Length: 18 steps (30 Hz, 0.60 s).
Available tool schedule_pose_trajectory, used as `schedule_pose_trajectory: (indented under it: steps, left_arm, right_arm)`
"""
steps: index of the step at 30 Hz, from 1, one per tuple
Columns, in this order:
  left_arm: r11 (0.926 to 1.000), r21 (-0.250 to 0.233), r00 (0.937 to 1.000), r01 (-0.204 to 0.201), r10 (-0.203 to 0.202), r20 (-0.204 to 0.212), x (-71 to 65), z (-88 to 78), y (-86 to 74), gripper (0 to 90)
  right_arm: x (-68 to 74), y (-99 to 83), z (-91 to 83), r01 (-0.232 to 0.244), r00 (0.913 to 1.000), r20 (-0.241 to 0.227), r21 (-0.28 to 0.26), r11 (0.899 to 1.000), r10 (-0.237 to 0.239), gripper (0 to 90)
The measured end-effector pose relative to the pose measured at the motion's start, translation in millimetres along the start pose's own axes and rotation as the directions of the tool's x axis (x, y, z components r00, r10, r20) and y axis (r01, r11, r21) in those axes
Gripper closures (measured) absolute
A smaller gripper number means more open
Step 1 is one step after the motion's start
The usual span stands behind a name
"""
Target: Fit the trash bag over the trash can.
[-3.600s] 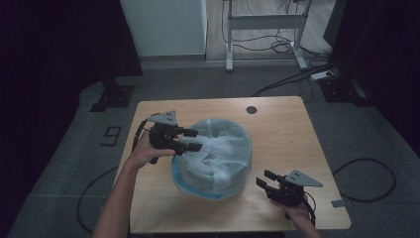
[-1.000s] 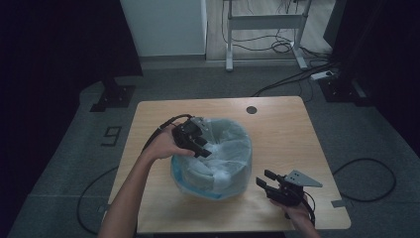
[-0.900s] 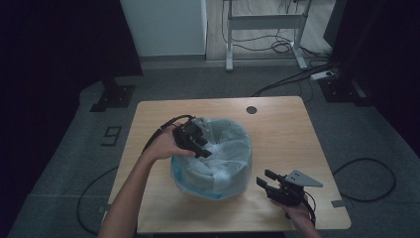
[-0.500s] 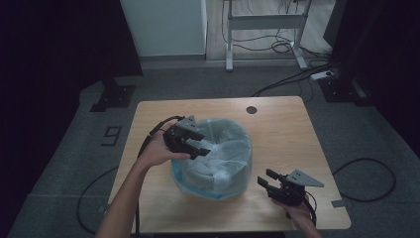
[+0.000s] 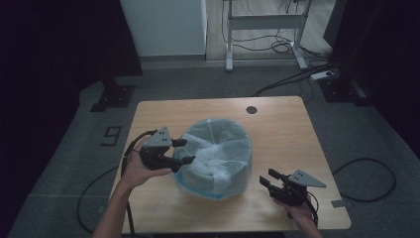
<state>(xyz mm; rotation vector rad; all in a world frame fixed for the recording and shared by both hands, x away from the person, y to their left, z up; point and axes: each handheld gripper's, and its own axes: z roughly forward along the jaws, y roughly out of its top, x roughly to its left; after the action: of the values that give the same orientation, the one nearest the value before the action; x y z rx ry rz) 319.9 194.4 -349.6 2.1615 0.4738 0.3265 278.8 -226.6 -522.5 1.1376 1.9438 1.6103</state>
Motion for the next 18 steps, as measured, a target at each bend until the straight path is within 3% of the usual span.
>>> schedule_pose_trajectory:
  steps: [7,16,18]
  left_arm:
    - [0.9981,-0.043,0.9979,0.044,-0.046,-0.045,-10.2,-17.1,-32.1,36.7]
    - [0.9899,-0.087,0.9875,0.111,-0.12,-0.102,-22.9,-29.9,-75.0,35.9]
    - [0.987,-0.098,0.9857,0.128,-0.137,-0.098,-25.8,-30.1,-84.8,35.9]
  right_arm:
    - [-4.5,-0.8,-3.4,-0.005,0.9998,0.02,-0.003,1.0,0.005,46.2]
    - [-6.7,-1.4,-5.5,-0.007,0.9995,0.032,-0.004,1.0,0.007,46.1]
    - [-7.3,-1.6,-5.6,-0.008,0.9994,0.035,-0.004,1.0,0.008,46.1]
